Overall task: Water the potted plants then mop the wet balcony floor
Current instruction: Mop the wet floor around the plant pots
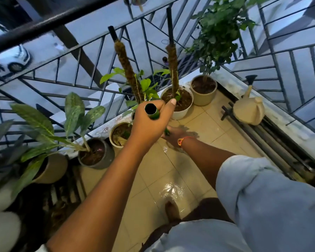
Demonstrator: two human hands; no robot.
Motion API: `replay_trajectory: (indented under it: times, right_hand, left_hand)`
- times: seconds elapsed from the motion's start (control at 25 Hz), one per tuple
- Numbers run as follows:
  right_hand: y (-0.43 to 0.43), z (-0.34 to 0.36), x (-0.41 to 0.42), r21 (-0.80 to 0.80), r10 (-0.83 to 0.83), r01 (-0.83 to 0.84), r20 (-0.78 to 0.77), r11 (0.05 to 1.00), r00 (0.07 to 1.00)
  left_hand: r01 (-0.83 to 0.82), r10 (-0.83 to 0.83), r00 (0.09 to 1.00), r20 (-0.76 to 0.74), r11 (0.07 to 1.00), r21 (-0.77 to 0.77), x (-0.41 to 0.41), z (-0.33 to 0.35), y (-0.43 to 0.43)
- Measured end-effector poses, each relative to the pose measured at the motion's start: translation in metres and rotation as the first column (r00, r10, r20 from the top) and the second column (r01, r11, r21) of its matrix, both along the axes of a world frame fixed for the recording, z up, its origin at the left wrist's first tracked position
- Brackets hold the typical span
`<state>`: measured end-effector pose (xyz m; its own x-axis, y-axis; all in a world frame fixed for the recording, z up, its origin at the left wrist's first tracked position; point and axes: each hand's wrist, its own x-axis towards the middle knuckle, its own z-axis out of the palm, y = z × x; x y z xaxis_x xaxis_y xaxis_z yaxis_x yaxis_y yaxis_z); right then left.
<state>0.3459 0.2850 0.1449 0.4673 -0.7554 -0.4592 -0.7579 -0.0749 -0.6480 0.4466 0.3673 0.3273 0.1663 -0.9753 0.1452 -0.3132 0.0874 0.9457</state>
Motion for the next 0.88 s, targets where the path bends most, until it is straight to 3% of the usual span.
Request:
replay_trajectory:
  times: [0.12, 0.28, 0.68, 0.8, 0.88]
  right_hand:
    - [-0.011, -0.001, 0.007, -0.084, 0.081, -0.088, -0.083, 0.993, 0.993]
    - [-0.044, -0.008, -0.01, -0.178, 0.129, -0.144, -0.095, 0.973, 0.987]
    - [-0.183, -0.006, -0.111, -0.236, 0.178, -0.212, -0.155, 0.948, 0.972]
    - [-0.213, -0.017, -0.135, -0.255, 0.191, -0.225, -0.15, 0.94, 0.97]
    - [-0.226, -0.031, -0.143, -0.264, 0.239, -0.296, -0.228, 0.918, 0.944]
  left_hand:
    - [-0.093, 0.093, 0.994, -0.056, 0.996, 0.0, 0.008, -0.004, -0.005]
    - [-0.093, 0.095, 0.994, -0.055, 0.995, 0.026, -0.011, 0.003, -0.039]
    - [-0.121, 0.127, 0.99, -0.068, 0.989, 0.088, -0.1, 0.011, -0.166]
    - [-0.177, 0.189, 0.977, -0.095, 0.977, 0.115, -0.1, -0.008, -0.179]
    - [-0.244, 0.26, 0.962, -0.084, 0.955, 0.171, -0.1, -0.026, -0.171]
